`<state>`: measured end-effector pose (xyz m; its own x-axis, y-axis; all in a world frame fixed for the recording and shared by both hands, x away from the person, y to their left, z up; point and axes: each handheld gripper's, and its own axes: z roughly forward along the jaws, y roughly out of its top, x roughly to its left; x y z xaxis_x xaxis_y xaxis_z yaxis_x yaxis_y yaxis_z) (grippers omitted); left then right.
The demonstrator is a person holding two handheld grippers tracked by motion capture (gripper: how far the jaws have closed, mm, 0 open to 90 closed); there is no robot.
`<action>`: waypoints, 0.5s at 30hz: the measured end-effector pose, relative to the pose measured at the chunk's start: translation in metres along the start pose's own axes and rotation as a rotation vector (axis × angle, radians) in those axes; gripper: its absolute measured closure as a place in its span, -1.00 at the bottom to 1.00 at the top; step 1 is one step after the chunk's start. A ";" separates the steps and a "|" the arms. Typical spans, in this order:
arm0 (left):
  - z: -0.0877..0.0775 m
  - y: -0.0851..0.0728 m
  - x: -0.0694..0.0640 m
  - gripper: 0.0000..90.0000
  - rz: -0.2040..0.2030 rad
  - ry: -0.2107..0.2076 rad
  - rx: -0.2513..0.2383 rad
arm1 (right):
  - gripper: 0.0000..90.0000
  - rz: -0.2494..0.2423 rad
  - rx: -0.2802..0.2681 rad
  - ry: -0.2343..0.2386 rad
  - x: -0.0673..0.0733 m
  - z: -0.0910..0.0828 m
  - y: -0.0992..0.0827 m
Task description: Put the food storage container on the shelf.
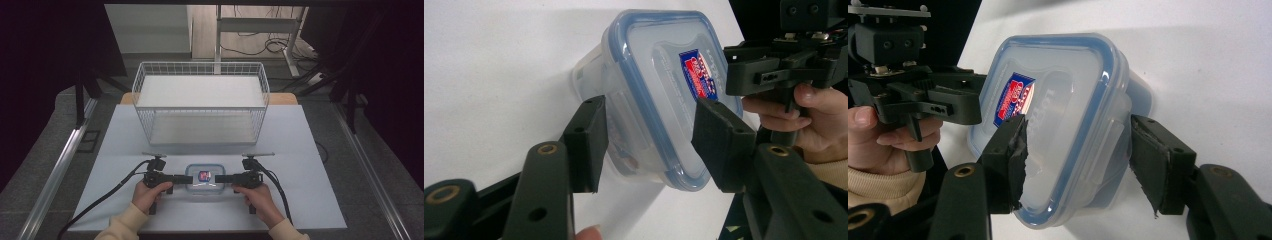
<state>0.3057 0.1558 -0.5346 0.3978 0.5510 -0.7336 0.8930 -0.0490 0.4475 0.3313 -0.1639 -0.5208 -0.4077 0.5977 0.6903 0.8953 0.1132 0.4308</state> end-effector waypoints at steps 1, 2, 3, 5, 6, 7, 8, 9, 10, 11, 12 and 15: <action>0.003 -0.001 0.002 -0.13 -0.019 -0.028 0.015 | -0.03 -0.008 0.004 0.010 0.000 0.000 0.000; 0.007 -0.001 0.004 -0.13 -0.035 -0.037 0.023 | -0.03 -0.008 0.004 0.010 0.000 0.000 0.000; 0.006 -0.001 0.004 -0.18 -0.037 -0.036 0.017 | -0.03 -0.007 0.004 0.006 0.000 0.000 0.000; 0.003 0.000 0.003 -0.10 -0.032 -0.027 -0.002 | -0.03 -0.008 0.004 0.008 0.000 0.000 0.000; 0.002 0.001 0.002 -0.02 -0.034 -0.024 -0.001 | -0.03 -0.010 0.005 0.007 0.000 0.000 0.000; 0.003 0.000 0.002 -0.02 -0.033 -0.024 -0.004 | -0.03 -0.010 0.005 0.009 0.001 0.000 0.000; 0.002 0.000 0.002 -0.02 -0.035 -0.023 -0.005 | -0.03 -0.012 0.006 0.007 0.001 0.000 0.000; 0.002 0.000 0.001 -0.02 -0.036 -0.022 -0.004 | -0.02 -0.013 0.005 0.007 0.001 0.000 0.000; 0.002 0.000 0.001 -0.01 -0.034 -0.019 -0.002 | -0.01 -0.013 0.004 0.006 0.001 0.000 0.000; 0.002 -0.001 -0.001 0.00 -0.036 -0.015 -0.007 | 0.00 -0.017 0.001 0.005 0.002 -0.001 -0.001; 0.002 -0.001 -0.001 0.01 -0.036 -0.015 -0.007 | 0.00 -0.017 0.001 0.005 0.002 -0.001 -0.001; -0.001 -0.003 -0.004 0.05 -0.020 -0.006 -0.011 | 0.05 -0.023 -0.020 0.008 0.003 -0.003 -0.004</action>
<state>0.3010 0.1544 -0.5330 0.3811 0.5466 -0.7457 0.8984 -0.0286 0.4382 0.3258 -0.1647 -0.5184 -0.4293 0.5887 0.6849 0.8821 0.1106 0.4578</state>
